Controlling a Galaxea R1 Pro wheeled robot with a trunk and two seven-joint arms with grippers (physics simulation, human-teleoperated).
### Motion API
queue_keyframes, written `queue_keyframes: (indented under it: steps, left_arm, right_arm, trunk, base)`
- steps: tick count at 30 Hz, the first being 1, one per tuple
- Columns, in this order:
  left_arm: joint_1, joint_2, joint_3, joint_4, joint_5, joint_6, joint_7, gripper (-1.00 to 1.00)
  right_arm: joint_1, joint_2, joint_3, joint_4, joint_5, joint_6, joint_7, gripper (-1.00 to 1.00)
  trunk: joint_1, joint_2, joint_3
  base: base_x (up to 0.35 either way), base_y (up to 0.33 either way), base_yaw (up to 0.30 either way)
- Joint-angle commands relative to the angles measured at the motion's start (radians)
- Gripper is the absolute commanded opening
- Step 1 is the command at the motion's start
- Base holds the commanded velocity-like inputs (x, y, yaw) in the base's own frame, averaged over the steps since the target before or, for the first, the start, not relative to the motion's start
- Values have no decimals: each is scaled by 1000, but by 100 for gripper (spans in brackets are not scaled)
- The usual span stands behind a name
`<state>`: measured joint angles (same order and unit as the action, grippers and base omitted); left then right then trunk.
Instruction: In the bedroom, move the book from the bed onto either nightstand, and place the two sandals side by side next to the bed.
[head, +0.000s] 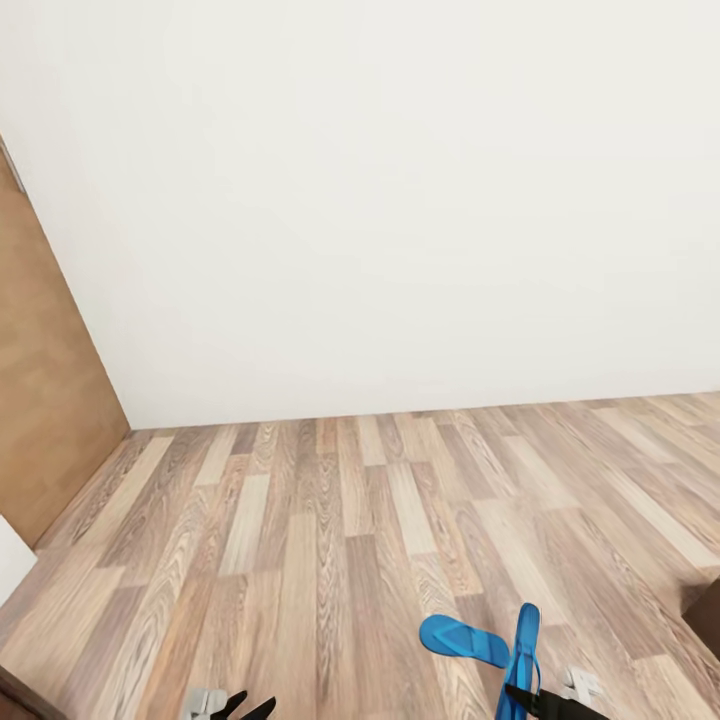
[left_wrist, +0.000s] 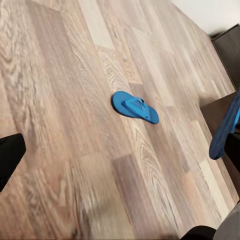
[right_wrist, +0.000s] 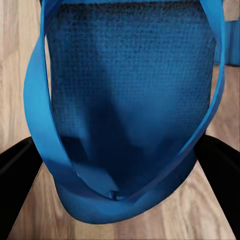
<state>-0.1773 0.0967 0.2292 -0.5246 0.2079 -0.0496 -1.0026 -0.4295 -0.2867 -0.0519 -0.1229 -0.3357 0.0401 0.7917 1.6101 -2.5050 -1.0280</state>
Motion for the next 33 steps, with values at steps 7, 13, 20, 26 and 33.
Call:
queue_keyframes:
  steps: [7,13,20,26,33]
  left_arm:
    - [-1,0,1,1,0,-6,-5,100]
    - [-1,0,1,1,0,-6,-6,100]
    - [-1,0,1,1,-1,-6,-8,100]
    - [-1,0,1,1,-1,-7,-10,100]
    - [-1,0,1,1,-1,-7,-10,100]
  right_arm:
    - [-1,0,-6,0,0,4,6,-100]
    - [-1,0,-6,0,0,4,6,-100]
    - [0,0,-6,0,0,4,6,-100]
    - [-1,0,-6,0,0,4,6,-100]
    - [-1,0,-6,0,0,4,7,-100]
  trunk:
    - [0,0,-1]
    - [0,0,-1]
    - [0,0,-1]
    - [0,0,-1]
    - [0,0,-1]
  base:
    - [73,38,-93]
    - [3,1,-271]
    - [0,0,-277]
    - [0,0,-267]
    - [0,0,-265]
